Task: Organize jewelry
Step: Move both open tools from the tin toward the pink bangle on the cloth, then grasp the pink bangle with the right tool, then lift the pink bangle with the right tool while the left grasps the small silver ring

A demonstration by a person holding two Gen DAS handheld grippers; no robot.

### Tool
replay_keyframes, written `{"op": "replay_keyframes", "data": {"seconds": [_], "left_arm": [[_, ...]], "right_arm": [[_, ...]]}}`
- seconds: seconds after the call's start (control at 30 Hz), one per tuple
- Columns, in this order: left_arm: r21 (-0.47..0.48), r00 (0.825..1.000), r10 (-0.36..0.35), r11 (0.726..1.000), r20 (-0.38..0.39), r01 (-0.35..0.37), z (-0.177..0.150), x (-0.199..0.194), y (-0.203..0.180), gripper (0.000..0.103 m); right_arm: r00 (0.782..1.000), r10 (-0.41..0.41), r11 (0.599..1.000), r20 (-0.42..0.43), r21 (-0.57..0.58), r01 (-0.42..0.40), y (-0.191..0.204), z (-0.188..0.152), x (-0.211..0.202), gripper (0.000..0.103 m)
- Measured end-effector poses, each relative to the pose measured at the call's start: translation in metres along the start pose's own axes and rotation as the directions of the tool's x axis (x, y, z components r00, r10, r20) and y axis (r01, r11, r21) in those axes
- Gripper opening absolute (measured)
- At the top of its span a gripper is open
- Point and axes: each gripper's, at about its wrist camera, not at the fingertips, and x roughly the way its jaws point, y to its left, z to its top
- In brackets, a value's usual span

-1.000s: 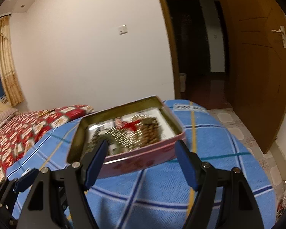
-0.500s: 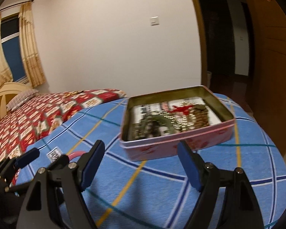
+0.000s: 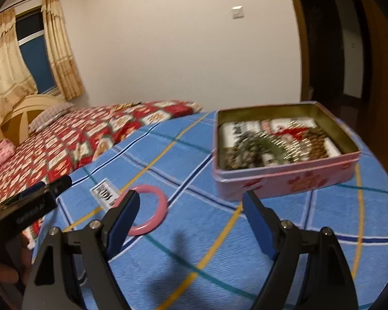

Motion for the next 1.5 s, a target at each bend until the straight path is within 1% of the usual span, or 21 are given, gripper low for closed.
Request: {"op": "replay_keyframes", "data": {"seconds": [0.1, 0.17, 0.23, 0.3, 0.4, 0.5, 0.57, 0.67, 0.73, 0.8, 0.83, 1.03, 1.17, 1.23, 1.3, 1.37, 1.43, 1.5], "left_arm": [[-0.024, 0.999, 0.045, 0.999, -0.003, -0.045, 0.002, 0.004, 0.011, 0.073], [-0.04, 0.999, 0.044, 0.998, -0.014, -0.045, 0.002, 0.007, 0.016, 0.073], [-0.048, 0.999, 0.041, 0.998, -0.025, -0.042, 0.002, 0.009, 0.018, 0.073], [-0.051, 0.999, 0.037, 0.998, -0.028, -0.038, 0.002, 0.01, 0.019, 0.073], [-0.049, 0.999, 0.031, 0.998, -0.04, -0.033, 0.002, 0.013, 0.019, 0.073], [-0.051, 0.998, 0.024, 0.998, -0.054, -0.027, 0.002, 0.015, 0.019, 0.073], [-0.053, 0.997, 0.023, 0.998, -0.068, -0.027, 0.002, 0.018, 0.02, 0.073], [-0.037, 0.996, 0.018, 0.999, -0.083, -0.021, 0.001, 0.021, 0.016, 0.073], [-0.015, 0.995, 0.025, 1.0, -0.092, -0.027, 0.001, 0.022, 0.012, 0.073], [0.009, 0.995, 0.04, 0.999, -0.095, -0.039, 0.0, 0.023, 0.007, 0.073], [0.018, 0.995, 0.043, 0.999, -0.095, -0.042, 0.0, 0.023, 0.005, 0.073], [0.073, 0.995, 0.074, 0.995, -0.069, -0.069, -0.001, 0.017, -0.005, 0.073], [0.103, 0.994, 0.091, 0.991, -0.055, -0.085, 0.0, 0.015, -0.011, 0.073], [0.125, 0.994, 0.103, 0.988, -0.049, -0.096, 0.0, 0.015, -0.015, 0.073], [0.144, 0.993, 0.112, 0.984, -0.043, -0.104, 0.0, 0.014, -0.019, 0.073], [0.167, 0.992, 0.121, 0.979, -0.037, -0.114, -0.001, 0.014, -0.024, 0.073], [0.185, 0.991, 0.132, 0.975, -0.032, -0.124, -0.001, 0.014, -0.028, 0.073], [0.198, 0.99, 0.138, 0.972, -0.027, -0.13, -0.002, 0.014, -0.03, 0.073]], "right_arm": [[0.997, 0.05, 0.998, -0.065, -0.025, -0.051, 0.017, -0.002, 0.015, 0.088], [0.992, 0.073, 0.995, -0.106, -0.059, -0.08, 0.031, -0.002, 0.026, 0.09], [0.986, 0.079, 0.99, -0.149, -0.107, -0.095, 0.047, -0.002, 0.038, 0.094], [0.98, 0.055, 0.982, -0.193, -0.165, -0.088, 0.063, -0.003, 0.053, 0.094], [0.968, -0.017, 0.971, -0.25, -0.235, -0.043, 0.081, -0.002, 0.076, 0.094], [0.953, -0.071, 0.964, -0.296, -0.264, -0.01, 0.086, -0.003, 0.09, 0.095], [0.951, -0.068, 0.968, -0.303, -0.251, -0.011, 0.084, -0.002, 0.093, 0.098], [0.951, -0.057, 0.973, -0.305, -0.228, -0.015, 0.076, -0.001, 0.092, 0.099], [0.949, -0.071, 0.966, -0.307, -0.258, -0.011, 0.078, -0.002, 0.091, 0.098], [0.951, -0.066, 0.964, -0.302, -0.264, -0.017, 0.079, -0.003, 0.087, 0.092], [0.953, -0.061, 0.963, -0.296, -0.267, -0.021, 0.078, -0.003, 0.084, 0.085], [0.955, -0.039, 0.963, -0.293, -0.266, -0.042, 0.073, -0.004, 0.08, 0.083], [0.965, 0.027, 0.979, -0.26, -0.19, -0.078, 0.059, 0.0, 0.07, 0.083], [0.975, 0.046, 0.984, -0.217, -0.16, -0.082, 0.051, 0.003, 0.06, 0.083], [0.986, 0.059, 0.985, -0.157, -0.154, -0.083, 0.046, 0.004, 0.047, 0.083], [0.994, 0.055, 0.982, -0.094, -0.177, -0.071, 0.046, 0.005, 0.034, 0.083], [0.999, 0.035, 0.976, -0.031, -0.212, -0.041, 0.048, 0.005, 0.022, 0.083], [1.0, 0.019, 0.973, 0.003, -0.23, -0.018, 0.05, 0.005, 0.017, 0.083]]}}
